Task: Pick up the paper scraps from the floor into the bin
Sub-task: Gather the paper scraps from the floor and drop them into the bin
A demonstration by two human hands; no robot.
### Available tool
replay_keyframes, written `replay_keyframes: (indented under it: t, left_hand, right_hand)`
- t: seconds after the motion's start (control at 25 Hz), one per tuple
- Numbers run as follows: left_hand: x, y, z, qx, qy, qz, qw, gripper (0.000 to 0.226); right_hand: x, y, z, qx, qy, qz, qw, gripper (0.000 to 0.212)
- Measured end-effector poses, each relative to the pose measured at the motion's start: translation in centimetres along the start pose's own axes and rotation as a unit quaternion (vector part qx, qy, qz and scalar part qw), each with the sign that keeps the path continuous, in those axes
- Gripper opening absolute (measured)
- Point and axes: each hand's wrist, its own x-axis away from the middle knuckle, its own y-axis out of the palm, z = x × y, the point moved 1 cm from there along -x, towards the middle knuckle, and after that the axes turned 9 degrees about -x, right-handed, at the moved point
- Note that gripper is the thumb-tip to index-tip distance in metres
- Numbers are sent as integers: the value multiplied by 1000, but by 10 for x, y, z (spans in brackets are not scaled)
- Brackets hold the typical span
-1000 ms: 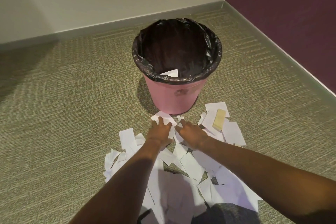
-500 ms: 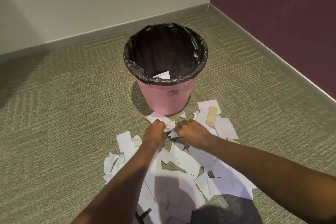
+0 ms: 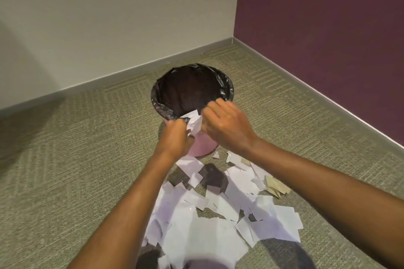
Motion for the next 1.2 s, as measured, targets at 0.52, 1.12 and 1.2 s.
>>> replay_keyframes:
  t: [0.52,1.12,1.2]
  left_hand:
    - [-108,-61,1,-20,-30,17,999,49]
    - [21,93,-48,24,-190,150,970,30]
    - [24,142,-61,-68,-133,-9,989,30]
  right_hand:
    - [-62,15,65,-30,220,-74,972,21]
    - [109,116,33,-98,201,-496,839,33]
    - [124,141,43,-65,188,-527,826,52]
